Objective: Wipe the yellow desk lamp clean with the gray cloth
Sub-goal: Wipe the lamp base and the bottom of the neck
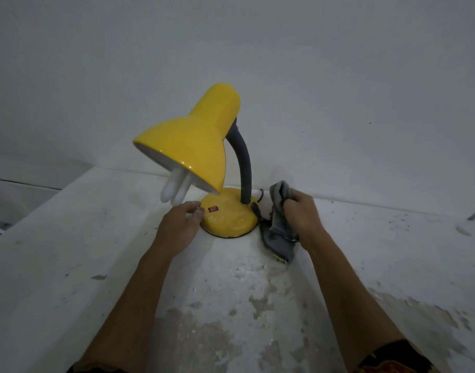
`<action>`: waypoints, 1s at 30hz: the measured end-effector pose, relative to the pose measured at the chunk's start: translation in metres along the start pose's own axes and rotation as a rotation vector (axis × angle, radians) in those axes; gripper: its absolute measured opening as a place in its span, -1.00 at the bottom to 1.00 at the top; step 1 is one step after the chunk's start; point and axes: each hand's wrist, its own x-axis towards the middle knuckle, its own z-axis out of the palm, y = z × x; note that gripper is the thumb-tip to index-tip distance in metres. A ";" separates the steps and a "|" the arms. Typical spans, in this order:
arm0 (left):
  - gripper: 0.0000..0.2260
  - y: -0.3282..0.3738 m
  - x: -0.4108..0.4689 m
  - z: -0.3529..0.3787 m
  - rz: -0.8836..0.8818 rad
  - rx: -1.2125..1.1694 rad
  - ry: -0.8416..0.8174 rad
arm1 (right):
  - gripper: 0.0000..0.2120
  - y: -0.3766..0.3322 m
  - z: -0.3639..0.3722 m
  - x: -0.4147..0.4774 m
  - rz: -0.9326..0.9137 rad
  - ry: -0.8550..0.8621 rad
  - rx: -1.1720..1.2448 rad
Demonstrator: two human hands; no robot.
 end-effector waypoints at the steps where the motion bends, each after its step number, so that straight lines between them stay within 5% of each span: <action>1: -0.68 0.000 0.000 0.000 -0.008 0.001 0.001 | -0.68 0.001 0.002 0.001 -0.022 0.015 -0.061; 6: -0.74 -0.004 0.003 -0.001 -0.045 -0.025 0.017 | -0.81 -0.001 0.027 0.002 -0.238 -0.105 -0.352; 11: -0.74 -0.007 0.005 -0.001 -0.028 -0.016 0.037 | -0.75 0.011 0.039 -0.014 -0.404 0.005 -0.657; 14: -0.74 -0.008 0.007 0.001 -0.029 -0.021 0.027 | -0.70 0.013 0.028 -0.028 -0.544 -0.114 -0.745; 16: -0.72 -0.008 0.007 -0.001 -0.044 -0.037 0.014 | -0.66 0.010 0.016 -0.032 -0.503 -0.223 -0.606; 21: -0.61 -0.007 0.006 -0.002 -0.077 -0.049 -0.042 | -0.55 0.005 -0.001 -0.006 -0.334 0.008 -0.401; 24: -0.62 -0.003 0.004 -0.001 -0.059 -0.016 -0.060 | -0.61 0.003 0.019 -0.005 -0.329 -0.106 -0.446; 30: -0.96 -0.002 0.005 -0.001 -0.004 0.024 -0.071 | -0.59 0.010 0.048 -0.032 -0.406 0.051 -0.793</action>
